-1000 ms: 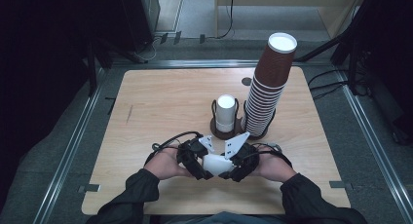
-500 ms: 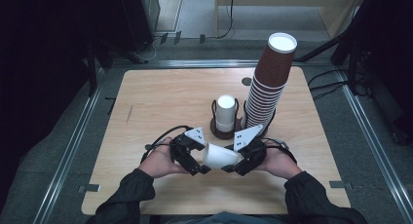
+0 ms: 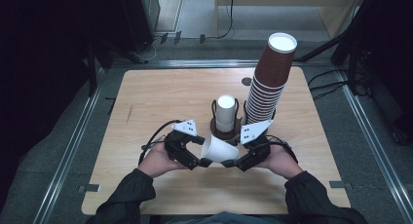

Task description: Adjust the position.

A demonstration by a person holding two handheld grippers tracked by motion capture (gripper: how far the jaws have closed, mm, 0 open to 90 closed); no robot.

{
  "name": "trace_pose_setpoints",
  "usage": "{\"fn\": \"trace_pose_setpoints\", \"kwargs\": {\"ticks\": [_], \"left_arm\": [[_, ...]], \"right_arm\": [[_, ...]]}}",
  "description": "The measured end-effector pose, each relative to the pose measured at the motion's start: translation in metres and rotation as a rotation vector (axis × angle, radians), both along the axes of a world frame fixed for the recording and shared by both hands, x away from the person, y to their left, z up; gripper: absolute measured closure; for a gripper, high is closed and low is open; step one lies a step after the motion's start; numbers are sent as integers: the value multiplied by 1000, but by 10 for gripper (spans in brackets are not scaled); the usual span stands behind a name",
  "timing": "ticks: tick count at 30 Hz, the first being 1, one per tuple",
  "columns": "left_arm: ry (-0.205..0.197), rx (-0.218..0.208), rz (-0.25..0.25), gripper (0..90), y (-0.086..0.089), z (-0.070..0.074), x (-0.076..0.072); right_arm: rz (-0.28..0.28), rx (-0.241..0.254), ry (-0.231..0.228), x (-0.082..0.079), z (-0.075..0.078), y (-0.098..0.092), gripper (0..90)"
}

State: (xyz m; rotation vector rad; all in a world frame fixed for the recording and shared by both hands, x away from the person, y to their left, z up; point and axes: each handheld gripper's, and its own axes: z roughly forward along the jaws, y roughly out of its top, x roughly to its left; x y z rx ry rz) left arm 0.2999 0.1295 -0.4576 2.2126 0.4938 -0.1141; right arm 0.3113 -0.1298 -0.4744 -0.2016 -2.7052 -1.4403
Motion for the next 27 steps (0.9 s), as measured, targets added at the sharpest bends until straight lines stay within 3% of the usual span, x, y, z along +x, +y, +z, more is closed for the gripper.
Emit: {"fn": "trace_pose_setpoints", "kwargs": {"ticks": [4, 7, 8, 9, 11, 18, 22, 24, 26, 27], "left_arm": [[-1, -46, -5, 135, -2, 2, -1], [3, -104, -12, 144, -2, 5, -2], [-2, -114, -1, 157, -1, 7, -2], [-12, -124, 5, 231, 0, 8, -2], [1, -163, 0, 266, 5, 9, -1], [33, -157, -25, 332, 6, 10, 0], [13, -127, -22, 340, 9, 12, -1], [8, -106, -12, 340, 11, 12, 0], [-42, -55, 5, 339, 11, 14, -1], [-45, -38, 0, 339, 12, 15, -1]], "right_arm": [[2, 14, 10, 0, -1, 2, 336], [7, 52, 35, -1, 0, 3, 336], [9, 61, 39, -1, 1, 4, 336], [14, 75, 41, -1, 2, 4, 336], [14, 83, 45, -1, 2, 3, 338], [24, 63, 65, -2, 2, 4, 338], [8, 48, 93, -1, 4, 5, 240], [-14, 33, 75, -1, 4, 4, 218], [-31, 12, 60, 0, 4, 3, 214], [-42, -6, 49, 0, 3, 2, 214]]}}
